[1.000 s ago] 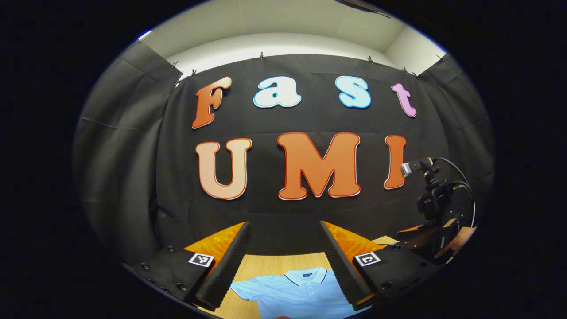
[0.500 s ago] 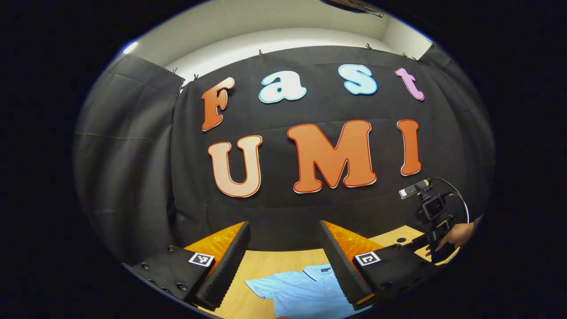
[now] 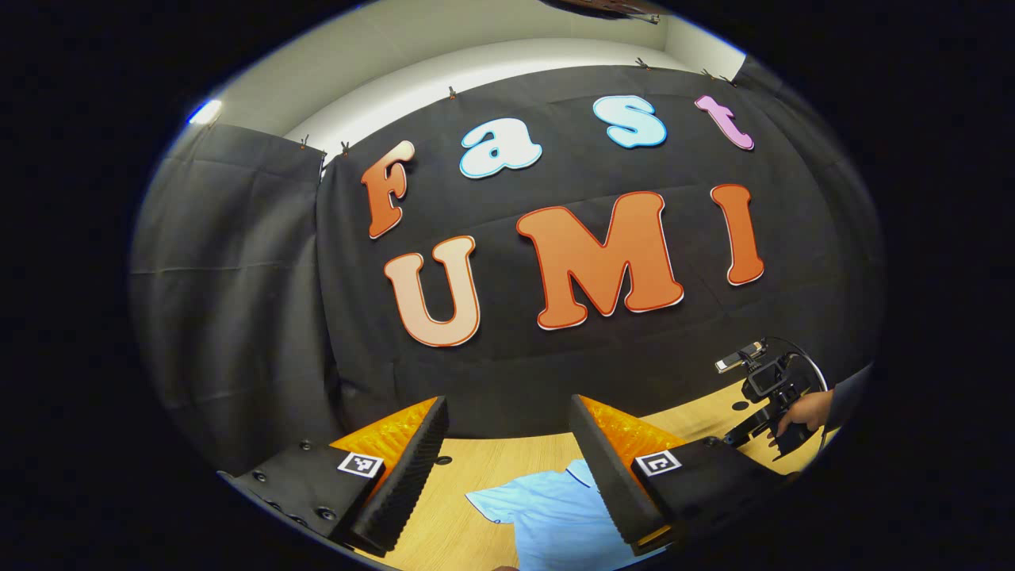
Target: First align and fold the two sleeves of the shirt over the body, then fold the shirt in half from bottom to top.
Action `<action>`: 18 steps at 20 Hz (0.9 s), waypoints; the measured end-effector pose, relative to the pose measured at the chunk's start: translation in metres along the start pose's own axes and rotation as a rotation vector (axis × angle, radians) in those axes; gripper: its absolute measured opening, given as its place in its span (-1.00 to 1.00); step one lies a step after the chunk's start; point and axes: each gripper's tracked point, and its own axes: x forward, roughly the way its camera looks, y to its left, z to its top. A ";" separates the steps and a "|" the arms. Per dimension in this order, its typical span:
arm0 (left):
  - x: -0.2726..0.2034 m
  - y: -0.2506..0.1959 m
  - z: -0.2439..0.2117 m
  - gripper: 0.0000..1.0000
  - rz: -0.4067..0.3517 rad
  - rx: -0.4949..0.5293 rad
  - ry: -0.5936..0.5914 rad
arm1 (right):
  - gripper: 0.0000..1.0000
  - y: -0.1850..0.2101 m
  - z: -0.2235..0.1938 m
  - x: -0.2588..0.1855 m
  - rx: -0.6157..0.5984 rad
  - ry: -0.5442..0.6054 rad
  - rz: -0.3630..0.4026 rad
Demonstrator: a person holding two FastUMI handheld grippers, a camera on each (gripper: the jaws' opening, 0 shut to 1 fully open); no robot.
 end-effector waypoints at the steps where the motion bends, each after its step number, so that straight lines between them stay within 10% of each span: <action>1: 0.000 0.000 0.001 0.99 0.006 0.004 0.005 | 0.80 0.001 -0.003 0.005 0.003 0.022 0.006; 11: -0.005 -0.017 -0.001 1.00 0.007 0.027 0.035 | 0.41 0.014 -0.030 0.042 0.056 0.180 0.047; 18: -0.010 -0.022 0.000 1.00 0.008 0.030 0.038 | -0.65 0.010 -0.023 0.046 0.113 0.175 0.052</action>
